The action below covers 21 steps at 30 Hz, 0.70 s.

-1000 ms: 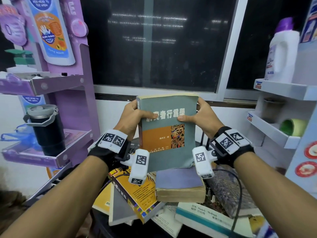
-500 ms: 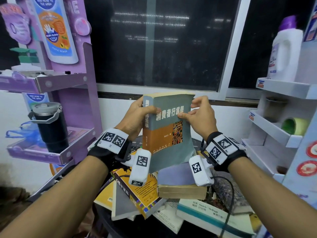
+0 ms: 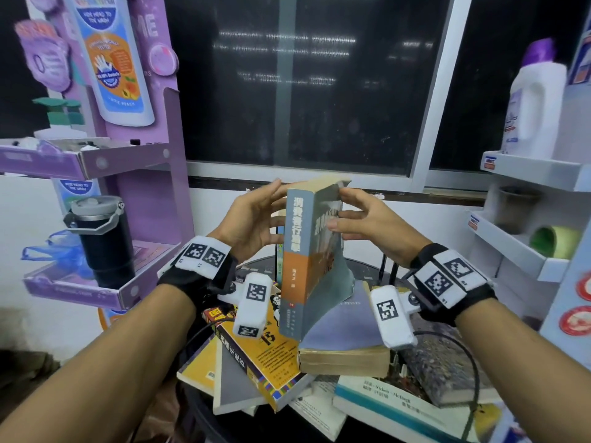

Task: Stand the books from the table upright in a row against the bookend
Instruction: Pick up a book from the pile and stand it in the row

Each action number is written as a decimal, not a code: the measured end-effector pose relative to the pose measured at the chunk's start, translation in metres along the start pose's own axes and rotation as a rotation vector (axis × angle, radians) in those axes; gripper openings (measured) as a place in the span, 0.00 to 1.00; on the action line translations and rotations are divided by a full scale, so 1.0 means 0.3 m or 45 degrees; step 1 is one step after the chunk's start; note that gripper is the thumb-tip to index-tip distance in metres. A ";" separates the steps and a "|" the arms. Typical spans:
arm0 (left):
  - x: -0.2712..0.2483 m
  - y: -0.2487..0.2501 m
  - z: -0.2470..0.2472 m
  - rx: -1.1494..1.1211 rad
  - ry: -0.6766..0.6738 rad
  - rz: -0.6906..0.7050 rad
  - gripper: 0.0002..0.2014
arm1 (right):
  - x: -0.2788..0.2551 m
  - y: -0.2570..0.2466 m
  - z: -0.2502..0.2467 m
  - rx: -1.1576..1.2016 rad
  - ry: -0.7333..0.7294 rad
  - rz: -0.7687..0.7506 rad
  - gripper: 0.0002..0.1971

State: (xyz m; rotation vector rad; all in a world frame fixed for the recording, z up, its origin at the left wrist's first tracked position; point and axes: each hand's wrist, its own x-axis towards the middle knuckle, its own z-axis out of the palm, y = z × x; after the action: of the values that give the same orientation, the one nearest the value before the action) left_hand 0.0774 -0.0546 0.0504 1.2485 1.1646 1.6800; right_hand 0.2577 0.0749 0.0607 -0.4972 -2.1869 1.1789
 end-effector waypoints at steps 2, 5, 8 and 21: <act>0.008 -0.002 0.002 0.064 -0.030 -0.007 0.17 | -0.011 -0.024 0.024 -0.071 0.023 -0.013 0.51; 0.018 -0.009 0.015 0.150 -0.060 -0.044 0.23 | -0.016 -0.045 0.050 -0.127 0.036 -0.024 0.54; 0.024 -0.013 0.029 0.193 -0.080 -0.063 0.27 | -0.021 -0.061 0.061 -0.141 -0.021 -0.053 0.48; 0.101 -0.022 0.074 0.353 -0.038 -0.121 0.34 | -0.025 -0.077 0.070 -0.111 0.129 -0.055 0.24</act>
State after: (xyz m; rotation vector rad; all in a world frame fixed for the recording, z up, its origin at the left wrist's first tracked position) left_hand 0.0910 -0.0194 0.0561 1.3564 1.4522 1.4612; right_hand 0.2486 0.0453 0.0686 -0.5313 -2.1578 1.0173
